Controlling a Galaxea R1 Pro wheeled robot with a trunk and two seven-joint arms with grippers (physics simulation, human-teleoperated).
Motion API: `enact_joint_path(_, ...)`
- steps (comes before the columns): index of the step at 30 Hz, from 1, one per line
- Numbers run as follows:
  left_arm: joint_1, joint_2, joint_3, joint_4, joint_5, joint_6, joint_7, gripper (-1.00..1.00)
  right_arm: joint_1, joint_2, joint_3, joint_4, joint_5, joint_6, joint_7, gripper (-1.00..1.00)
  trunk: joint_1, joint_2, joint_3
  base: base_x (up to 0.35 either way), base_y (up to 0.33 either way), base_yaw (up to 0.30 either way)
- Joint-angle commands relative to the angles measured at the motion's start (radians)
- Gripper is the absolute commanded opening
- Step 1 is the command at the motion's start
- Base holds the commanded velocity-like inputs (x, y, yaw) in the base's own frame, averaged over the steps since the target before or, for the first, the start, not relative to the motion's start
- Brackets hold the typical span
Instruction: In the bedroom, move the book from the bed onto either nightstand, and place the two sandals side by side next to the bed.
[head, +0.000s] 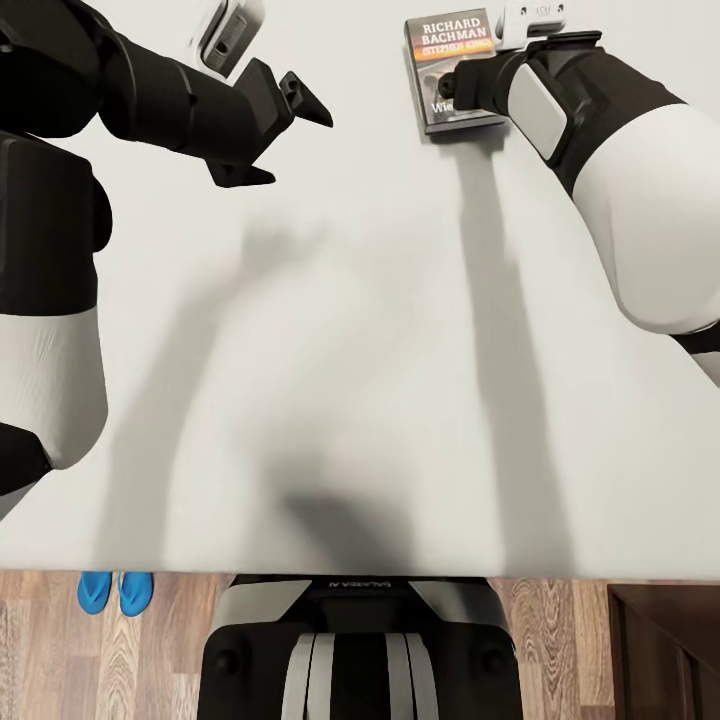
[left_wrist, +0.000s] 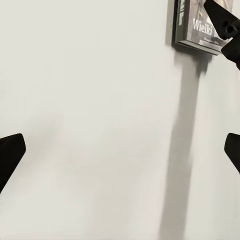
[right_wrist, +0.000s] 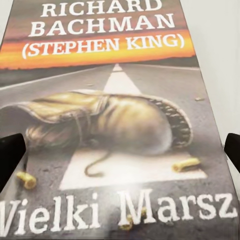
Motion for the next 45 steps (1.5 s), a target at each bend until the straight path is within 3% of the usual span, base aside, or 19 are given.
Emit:
enact_joint_path(1,-0.001,0.001,0.0,0.0,0.005,0.008,0.008,1.0,0.0,0.0,-0.005,-0.002,0.009,0.007,0.003,1.0,0.0,0.0,0.0,-0.008,0.0,0.0)
enact_joint_path(23,-0.001,0.001,-0.001,0.0,0.006,0.009,0.008,1.0,-0.009,0.0,-0.008,-0.01,0.006,0.008,0.006,1.0,0.0,0.0,0.0,-0.001,0.0,0.0)
enact_joint_path(33,-0.001,0.001,-0.001,0.0,0.006,0.01,0.008,1.0,-0.006,0.001,-0.005,-0.125,0.005,0.012,0.04,1.0,0.0,0.0,0.0,0.0,0.0,0.0)
enact_joint_path(45,-0.001,0.001,-0.001,0.0,0.005,0.01,0.008,1.0,-0.001,0.001,-0.005,-0.175,0.007,0.029,0.049,1.0,0.0,0.0,0.0,0.076,0.0,0.0)
